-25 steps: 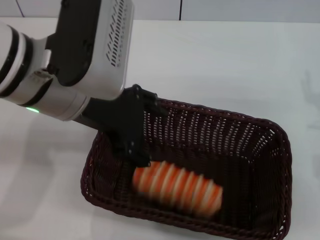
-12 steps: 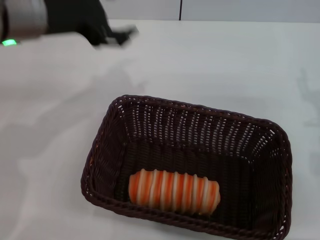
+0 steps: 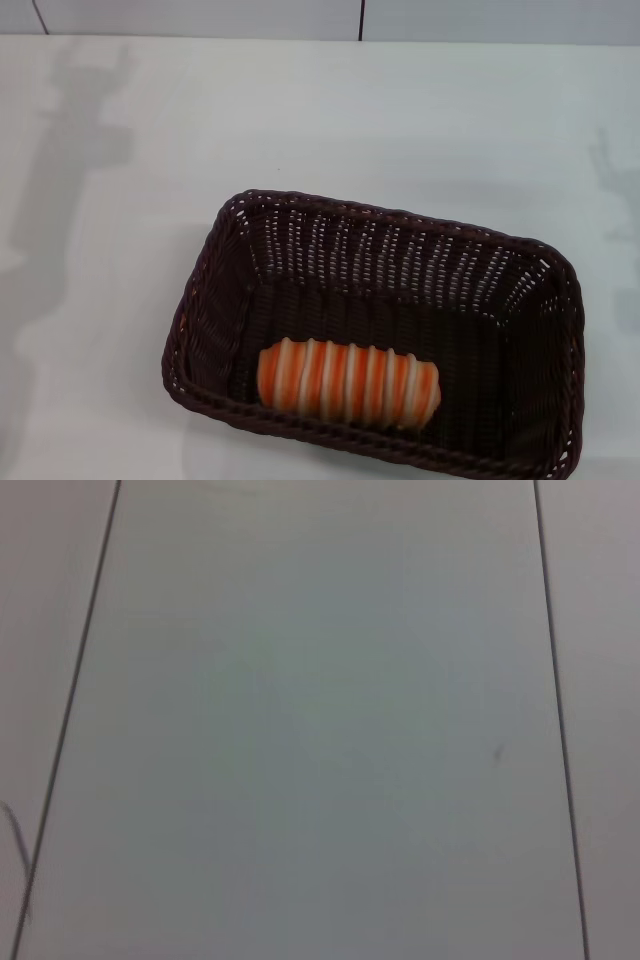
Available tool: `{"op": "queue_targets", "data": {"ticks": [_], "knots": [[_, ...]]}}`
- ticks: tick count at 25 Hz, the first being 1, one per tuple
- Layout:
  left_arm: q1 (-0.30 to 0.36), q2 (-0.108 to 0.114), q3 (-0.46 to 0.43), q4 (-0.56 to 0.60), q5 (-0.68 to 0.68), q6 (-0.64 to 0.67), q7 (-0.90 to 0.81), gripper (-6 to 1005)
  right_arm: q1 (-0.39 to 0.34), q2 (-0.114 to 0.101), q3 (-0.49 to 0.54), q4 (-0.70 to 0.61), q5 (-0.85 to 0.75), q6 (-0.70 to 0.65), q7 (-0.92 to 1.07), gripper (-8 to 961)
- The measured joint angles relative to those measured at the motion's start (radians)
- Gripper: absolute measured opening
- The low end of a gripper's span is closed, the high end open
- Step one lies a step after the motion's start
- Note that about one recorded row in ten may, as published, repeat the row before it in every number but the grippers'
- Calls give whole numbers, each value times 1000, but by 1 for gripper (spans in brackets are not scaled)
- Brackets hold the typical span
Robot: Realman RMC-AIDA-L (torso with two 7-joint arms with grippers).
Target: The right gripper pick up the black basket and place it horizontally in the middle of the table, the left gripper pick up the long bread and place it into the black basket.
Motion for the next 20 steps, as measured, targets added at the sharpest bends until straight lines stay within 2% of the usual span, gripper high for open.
{"op": "queue_targets", "data": {"ticks": [3, 5, 6, 7, 9, 12, 13, 14, 16, 17, 18, 19, 20], "knots": [[-18, 0, -11, 46, -11, 58, -24, 834, 10, 0, 5, 8, 0, 0, 8, 761], [-32, 0, -15, 96, -13, 185, -107, 834, 20, 0, 15, 17, 0, 0, 19, 761], [-32, 0, -15, 96, -13, 185, -107, 834, 20, 0, 15, 17, 0, 0, 19, 761], [-34, 1, -8, 116, -3, 247, -150, 834, 24, 0, 20, 21, 1, 0, 23, 761], [-38, 2, 9, 158, 36, 364, -238, 834, 30, 0, 24, 27, 1, 0, 27, 761], [-35, 2, 43, 258, 182, 563, -469, 834, 38, 0, 32, 30, 1, 0, 31, 761], [-35, 2, 43, 258, 182, 563, -469, 834, 38, 0, 32, 30, 1, 0, 31, 761], [-33, 3, 47, 281, 223, 592, -537, 834, 39, -1, 32, 31, 1, 0, 31, 761], [-15, 26, 50, 365, 449, 643, -925, 834, 44, -2, 37, 34, 1, 0, 32, 761], [-15, 26, 50, 365, 449, 643, -925, 834, 44, -2, 37, 34, 1, 0, 32, 761], [-9, 37, 52, 381, 507, 647, -1034, 834, 47, -2, 40, 37, 1, 0, 32, 761], [-9, 37, 52, 381, 507, 647, -1034, 834, 47, -2, 40, 37, 1, 0, 32, 761], [2, 59, 59, 410, 612, 653, -1223, 834, 53, -1, 46, 42, 1, 4, 33, 761]]}}
